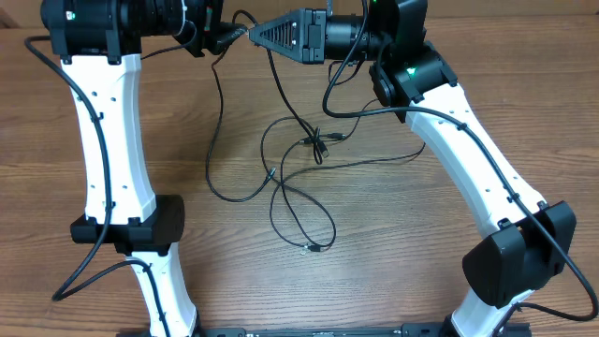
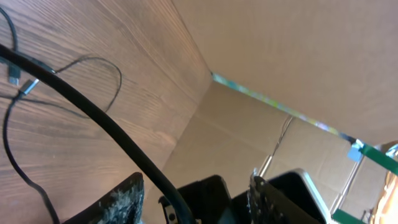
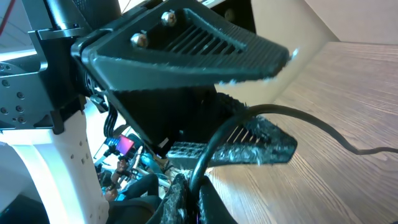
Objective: Untangle cables
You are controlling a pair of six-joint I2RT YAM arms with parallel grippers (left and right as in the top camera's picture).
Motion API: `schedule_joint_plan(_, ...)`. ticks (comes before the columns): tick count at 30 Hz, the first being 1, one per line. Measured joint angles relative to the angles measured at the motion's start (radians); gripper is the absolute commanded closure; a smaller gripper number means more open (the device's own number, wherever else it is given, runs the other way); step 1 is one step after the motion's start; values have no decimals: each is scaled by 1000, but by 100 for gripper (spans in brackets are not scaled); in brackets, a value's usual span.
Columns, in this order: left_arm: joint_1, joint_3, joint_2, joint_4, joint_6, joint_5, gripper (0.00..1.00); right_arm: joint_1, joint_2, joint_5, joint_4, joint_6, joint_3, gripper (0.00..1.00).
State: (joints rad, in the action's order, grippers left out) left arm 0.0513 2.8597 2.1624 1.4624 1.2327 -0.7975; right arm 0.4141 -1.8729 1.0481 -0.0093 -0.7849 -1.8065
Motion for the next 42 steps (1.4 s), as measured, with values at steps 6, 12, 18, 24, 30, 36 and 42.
schedule_joint_plan(6, 2, 0, 0, 0, 3, -11, 65, 0, 0, 11, 0, 0, 0, 96)
schedule_joint_plan(12, 2, -1, 0, 0, 4, -2, 75, 0, 0, 14, 0, 0, 0, 96)
schedule_joint_plan(18, 2, -1, 0, 0, 4, 43, 80, 0, 0, 18, 0, 0, 0, 96)
schedule_joint_plan(24, 2, -1, 0, -2, 5, 77, 86, 0, 0, 19, 0, 0, 0, 96)
schedule_joint_plan(30, 2, -1, 0, -21, 8, 76, 96, 0, 0, 21, -15, 0, 0, 96)
schedule_joint_plan(36, 2, -4, 0, -111, 6, 78, 96, -5, 3, -5, -183, 32, -9, 92)
schedule_joint_plan(42, 2, -6, 0, -307, -8, 96, 96, -70, 7, -97, -474, 109, -13, 64)
